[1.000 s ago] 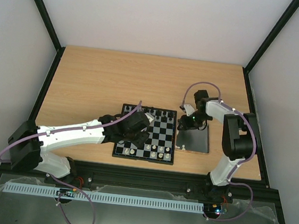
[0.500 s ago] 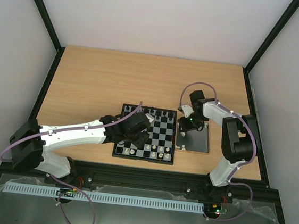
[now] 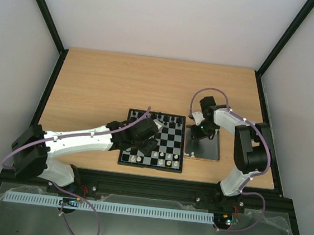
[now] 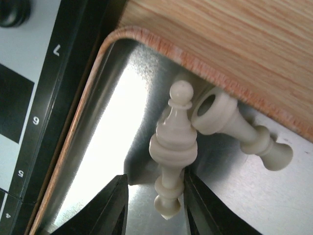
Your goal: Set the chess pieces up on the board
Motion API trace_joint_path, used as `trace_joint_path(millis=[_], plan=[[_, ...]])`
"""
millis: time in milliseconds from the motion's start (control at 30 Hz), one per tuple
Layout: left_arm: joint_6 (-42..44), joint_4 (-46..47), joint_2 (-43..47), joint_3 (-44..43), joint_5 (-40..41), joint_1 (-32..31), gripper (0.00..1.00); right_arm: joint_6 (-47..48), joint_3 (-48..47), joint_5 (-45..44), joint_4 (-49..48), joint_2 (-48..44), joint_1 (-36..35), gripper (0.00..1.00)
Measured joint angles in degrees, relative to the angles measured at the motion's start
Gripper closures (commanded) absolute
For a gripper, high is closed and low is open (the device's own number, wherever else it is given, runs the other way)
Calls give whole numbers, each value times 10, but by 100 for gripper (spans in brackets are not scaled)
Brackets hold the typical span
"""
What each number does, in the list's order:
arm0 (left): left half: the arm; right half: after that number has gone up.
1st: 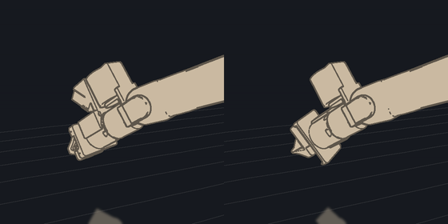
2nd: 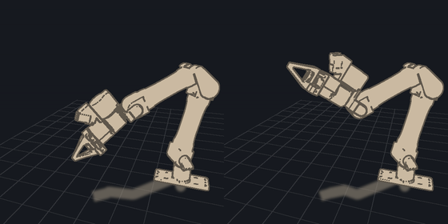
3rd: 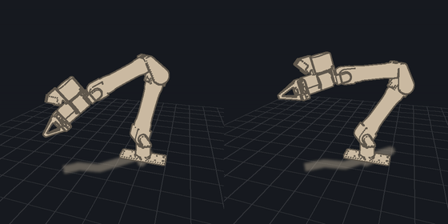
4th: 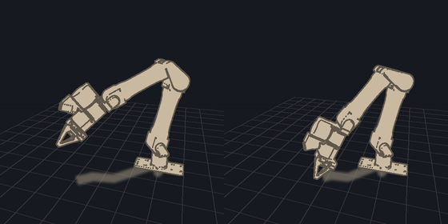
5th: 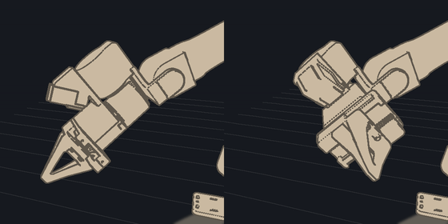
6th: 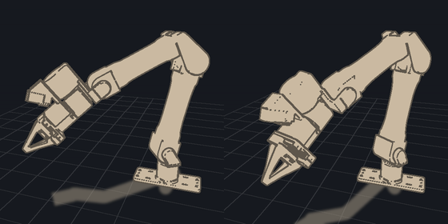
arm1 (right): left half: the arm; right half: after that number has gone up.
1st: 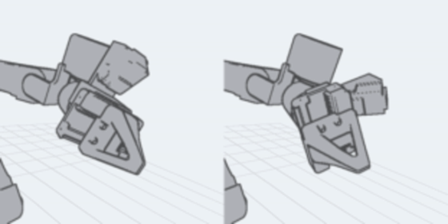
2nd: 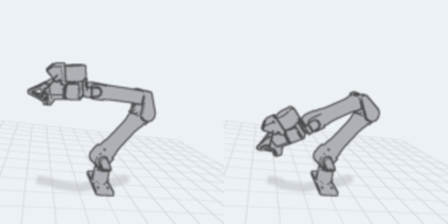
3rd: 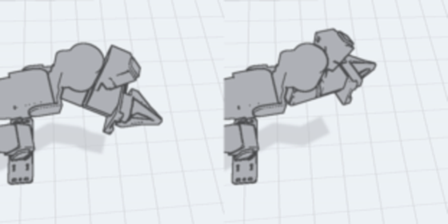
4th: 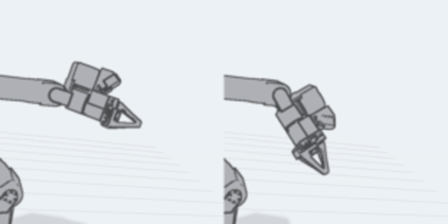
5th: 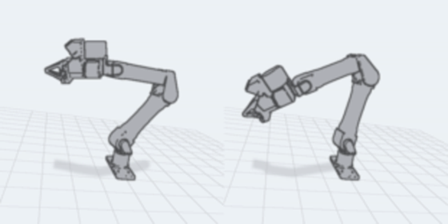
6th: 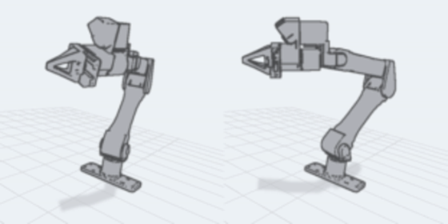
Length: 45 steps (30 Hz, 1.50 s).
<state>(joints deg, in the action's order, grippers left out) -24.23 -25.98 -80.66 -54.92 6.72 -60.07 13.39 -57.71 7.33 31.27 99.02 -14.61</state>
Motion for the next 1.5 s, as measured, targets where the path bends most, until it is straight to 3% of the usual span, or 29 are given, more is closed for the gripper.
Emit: trace_joint_path(millis=[533,833,1067,1267,1500], plan=[[0,4,-10,5,0,0,46,7,35,-42,-19,-29,0,73],[0,6,-11,7,0,0,46,17,31,-44,-34,-22,0,91],[-1,19,-11,8,-7,5,39,45,60,-38,-51,-50,0,94],[-25,94,-11,6,-94,57,36,80,103,-4,-12,-138,0,94],[-67,219,-49,-7,-245,135,40,121,107,69,25,-246,0,94]])
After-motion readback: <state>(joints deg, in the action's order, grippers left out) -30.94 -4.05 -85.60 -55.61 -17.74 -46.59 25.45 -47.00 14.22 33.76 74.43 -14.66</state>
